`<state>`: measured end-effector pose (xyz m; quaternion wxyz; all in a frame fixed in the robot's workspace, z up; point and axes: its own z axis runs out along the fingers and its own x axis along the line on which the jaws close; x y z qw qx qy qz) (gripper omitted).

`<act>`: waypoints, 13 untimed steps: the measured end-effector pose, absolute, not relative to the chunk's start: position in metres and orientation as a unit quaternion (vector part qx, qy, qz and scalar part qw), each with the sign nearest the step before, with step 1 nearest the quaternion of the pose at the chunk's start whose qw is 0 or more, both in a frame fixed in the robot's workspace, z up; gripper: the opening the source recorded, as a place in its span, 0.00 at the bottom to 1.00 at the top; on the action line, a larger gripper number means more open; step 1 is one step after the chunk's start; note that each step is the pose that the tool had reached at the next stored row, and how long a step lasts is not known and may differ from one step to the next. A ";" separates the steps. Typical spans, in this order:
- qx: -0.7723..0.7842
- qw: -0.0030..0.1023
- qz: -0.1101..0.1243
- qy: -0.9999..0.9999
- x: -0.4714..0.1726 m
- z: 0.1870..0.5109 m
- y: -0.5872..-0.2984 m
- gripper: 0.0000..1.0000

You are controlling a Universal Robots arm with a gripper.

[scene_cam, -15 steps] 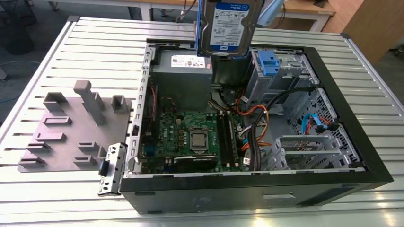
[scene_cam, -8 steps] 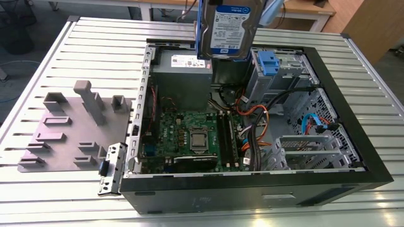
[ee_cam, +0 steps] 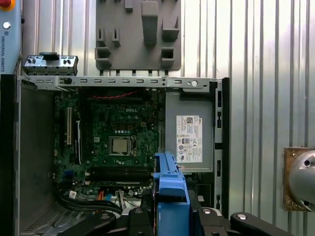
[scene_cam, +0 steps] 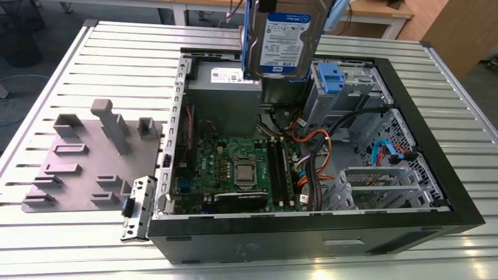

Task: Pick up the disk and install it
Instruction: 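Pick up the disk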

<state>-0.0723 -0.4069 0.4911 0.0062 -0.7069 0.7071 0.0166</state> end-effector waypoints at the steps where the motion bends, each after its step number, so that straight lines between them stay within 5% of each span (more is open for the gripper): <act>1: -0.707 0.006 0.017 0.707 -0.072 0.491 -0.409 0.36; 13: -0.707 0.006 0.017 0.707 -0.072 0.491 -0.440 0.36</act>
